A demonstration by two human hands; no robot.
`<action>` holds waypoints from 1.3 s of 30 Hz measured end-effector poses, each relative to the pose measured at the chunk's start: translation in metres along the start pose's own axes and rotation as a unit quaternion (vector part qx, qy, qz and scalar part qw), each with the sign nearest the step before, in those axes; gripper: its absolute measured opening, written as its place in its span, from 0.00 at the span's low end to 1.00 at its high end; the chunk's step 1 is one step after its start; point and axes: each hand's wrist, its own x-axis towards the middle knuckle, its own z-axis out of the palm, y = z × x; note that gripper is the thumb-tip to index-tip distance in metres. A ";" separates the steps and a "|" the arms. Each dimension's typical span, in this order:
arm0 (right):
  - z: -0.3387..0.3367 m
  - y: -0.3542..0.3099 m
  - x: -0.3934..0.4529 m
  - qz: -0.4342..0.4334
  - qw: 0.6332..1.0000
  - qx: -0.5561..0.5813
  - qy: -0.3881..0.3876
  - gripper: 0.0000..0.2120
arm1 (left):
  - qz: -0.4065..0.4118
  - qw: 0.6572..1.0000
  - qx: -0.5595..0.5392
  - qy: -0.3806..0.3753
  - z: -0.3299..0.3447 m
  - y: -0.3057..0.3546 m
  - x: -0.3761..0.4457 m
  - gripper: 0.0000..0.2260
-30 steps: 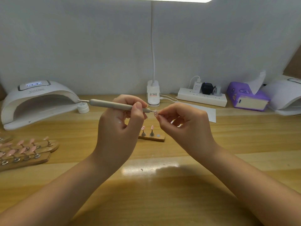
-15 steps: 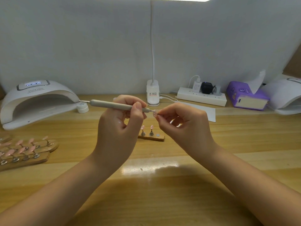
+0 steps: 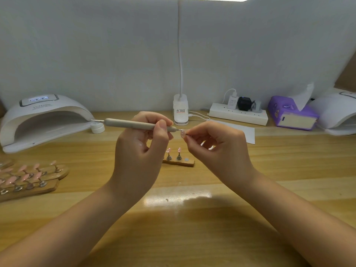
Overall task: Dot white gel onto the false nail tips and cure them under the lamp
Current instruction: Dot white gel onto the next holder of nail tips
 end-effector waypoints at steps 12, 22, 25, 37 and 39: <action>0.000 0.000 0.000 0.004 1.000 0.000 -0.001 0.03 | 0.033 0.999 -0.020 0.009 -0.002 0.003 0.001 0.06; -0.001 0.000 -0.001 0.009 1.000 0.006 -0.004 0.03 | 0.010 1.000 -0.023 -0.007 0.000 0.000 -0.001 0.07; -0.001 0.000 -0.001 0.009 1.000 0.005 -0.006 0.03 | 0.008 1.000 -0.015 -0.008 0.000 0.000 -0.002 0.05; 0.000 0.001 -0.001 0.005 1.000 0.001 -0.007 0.03 | 0.004 1.000 -0.010 -0.005 0.002 -0.001 -0.002 0.08; 0.000 0.001 -0.001 0.006 1.000 0.001 -0.008 0.04 | 0.004 1.000 -0.004 -0.004 0.001 -0.002 -0.002 0.07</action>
